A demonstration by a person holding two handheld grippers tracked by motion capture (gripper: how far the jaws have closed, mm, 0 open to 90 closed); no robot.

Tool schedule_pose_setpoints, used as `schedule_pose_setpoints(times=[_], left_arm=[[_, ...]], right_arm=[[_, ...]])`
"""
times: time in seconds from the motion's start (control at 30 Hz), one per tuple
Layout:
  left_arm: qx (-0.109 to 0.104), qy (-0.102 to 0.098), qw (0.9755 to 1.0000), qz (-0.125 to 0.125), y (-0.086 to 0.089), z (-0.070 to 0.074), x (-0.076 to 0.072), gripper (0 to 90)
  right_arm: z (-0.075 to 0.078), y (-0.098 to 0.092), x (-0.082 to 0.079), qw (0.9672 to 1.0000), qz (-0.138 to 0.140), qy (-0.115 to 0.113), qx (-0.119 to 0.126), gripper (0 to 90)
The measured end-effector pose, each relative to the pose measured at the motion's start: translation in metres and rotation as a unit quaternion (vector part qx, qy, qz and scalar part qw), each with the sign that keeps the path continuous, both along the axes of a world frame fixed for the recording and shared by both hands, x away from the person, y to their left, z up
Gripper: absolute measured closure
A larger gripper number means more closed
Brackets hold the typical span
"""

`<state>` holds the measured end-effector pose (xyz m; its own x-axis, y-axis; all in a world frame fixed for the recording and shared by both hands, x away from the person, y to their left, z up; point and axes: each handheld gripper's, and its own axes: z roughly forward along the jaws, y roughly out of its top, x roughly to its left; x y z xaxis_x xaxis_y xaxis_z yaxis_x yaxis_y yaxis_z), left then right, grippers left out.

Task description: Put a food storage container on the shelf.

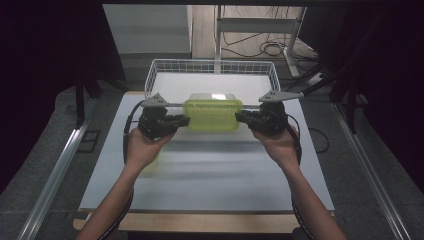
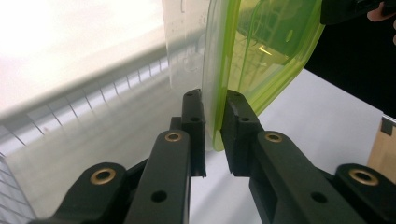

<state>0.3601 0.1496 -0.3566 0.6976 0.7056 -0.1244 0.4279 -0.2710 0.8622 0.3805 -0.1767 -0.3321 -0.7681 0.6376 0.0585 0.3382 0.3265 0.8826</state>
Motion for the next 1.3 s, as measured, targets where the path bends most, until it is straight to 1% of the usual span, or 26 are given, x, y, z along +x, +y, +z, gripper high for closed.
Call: schedule_pose_setpoints(times=[0.07, 0.1, 0.13, 0.17, 0.2, 0.23, 0.27, 0.3, 0.37, 0.4, 0.43, 0.47, 0.57, 0.6, 0.7, 0.77, 0.87, 1.0, 1.03, 1.07, 1.17, 1.3], left_arm=[[0.003, -0.003, 1.0, 0.001, 0.001, 0.007, 0.005, 80.7], [0.003, -0.004, 1.0, 0.004, 0.002, 0.013, 0.012, 80.6], [0.003, -0.004, 1.0, 0.004, 0.002, 0.013, 0.012, 80.6], [0.003, -0.003, 1.0, 0.005, 0.003, 0.017, 0.016, 80.6], [0.003, -0.003, 1.0, 0.008, 0.004, 0.02, 0.022, 80.5], [0.003, -0.003, 1.0, 0.008, 0.004, 0.02, 0.022, 80.5], [0.002, 0.0, 0.9999, 0.01, 0.005, 0.023, 0.029, 80.3], [0.002, 0.0, 0.9999, 0.01, 0.005, 0.023, 0.029, 80.3], [0.002, 0.001, 0.9999, 0.014, 0.005, 0.024, 0.036, 80.2], [0.003, 0.003, 0.9998, 0.019, 0.005, 0.025, 0.041, 80.0], [0.003, 0.003, 0.9998, 0.019, 0.005, 0.025, 0.041, 80.0], [0.002, 0.004, 0.9998, 0.02, 0.005, 0.026, 0.044, 80.0], [0.005, 0.008, 0.9996, 0.026, 0.004, 0.028, 0.051, 79.6], [0.005, 0.008, 0.9996, 0.026, 0.004, 0.028, 0.051, 79.5], [0.005, 0.013, 0.9995, 0.029, 0.003, 0.028, 0.056, 78.8], [0.007, 0.016, 0.9994, 0.03, 0.002, 0.027, 0.059, 78.4], [0.006, 0.02, 0.9993, 0.03, 0.0, 0.024, 0.062, 75.5], [0.002, 0.018, 0.9994, 0.03, -0.001, 0.023, 0.064, 72.6], [-0.003, 0.019, 0.9993, 0.031, -0.001, 0.024, 0.064, 71.5], [-0.003, 0.019, 0.9993, 0.031, -0.001, 0.024, 0.064, 70.8], [-0.007, 0.017, 0.9992, 0.035, -0.001, 0.024, 0.065, 68.9], [-0.013, 0.014, 0.999, 0.041, 0.002, 0.025, 0.067, 67.7]], right_arm=[[0.009, 0.002, 0.008, 1.0, -0.002, -0.004, 0.002, 79.7], [0.012, 0.003, 0.012, 1.0, -0.003, -0.006, 0.001, 79.7], [0.012, 0.003, 0.012, 1.0, -0.003, -0.006, 0.001, 79.7], [0.015, 0.004, 0.015, 1.0, -0.004, -0.007, 0.002, 79.7], [0.021, 0.007, 0.021, 0.9999, -0.007, -0.01, 0.0, 79.6], [0.023, 0.008, 0.023, 0.9999, -0.008, -0.011, 0.0, 79.6], [0.025, 0.009, 0.026, 0.9999, -0.009, -0.012, -0.002, 79.6], [0.025, 0.009, 0.026, 0.9999, -0.009, -0.012, -0.002, 79.6], [0.028, 0.011, 0.033, 0.9998, -0.011, -0.014, -0.004, 79.5], [0.029, 0.012, 0.039, 0.9998, -0.014, -0.014, -0.006, 79.4], [0.029, 0.012, 0.039, 0.9998, -0.014, -0.014, -0.006, 79.4], [0.03, 0.013, 0.041, 0.9998, -0.015, -0.012, -0.006, 79.4], [0.031, 0.014, 0.049, 0.9997, -0.021, -0.009, -0.005, 79.3], [0.031, 0.014, 0.049, 0.9997, -0.021, -0.009, -0.005, 79.3], [0.03, 0.014, 0.057, 0.9997, -0.024, -0.002, 0.0, 79.0], [0.03, 0.013, 0.058, 0.9997, -0.024, -0.001, 0.0, 78.9], [0.028, 0.013, 0.063, 0.9997, -0.024, 0.005, 0.008, 78.0], [0.026, 0.012, 0.065, 0.9996, -0.025, 0.005, 0.012, 77.0], [0.026, 0.012, 0.066, 0.9995, -0.029, 0.006, 0.013, 75.9], [0.026, 0.012, 0.066, 0.9995, -0.029, 0.006, 0.013, 75.9], [0.025, 0.012, 0.068, 0.9994, -0.03, 0.004, 0.016, 73.8], [0.025, 0.01, 0.071, 0.9991, -0.039, 0.005, 0.019, 72.0]])
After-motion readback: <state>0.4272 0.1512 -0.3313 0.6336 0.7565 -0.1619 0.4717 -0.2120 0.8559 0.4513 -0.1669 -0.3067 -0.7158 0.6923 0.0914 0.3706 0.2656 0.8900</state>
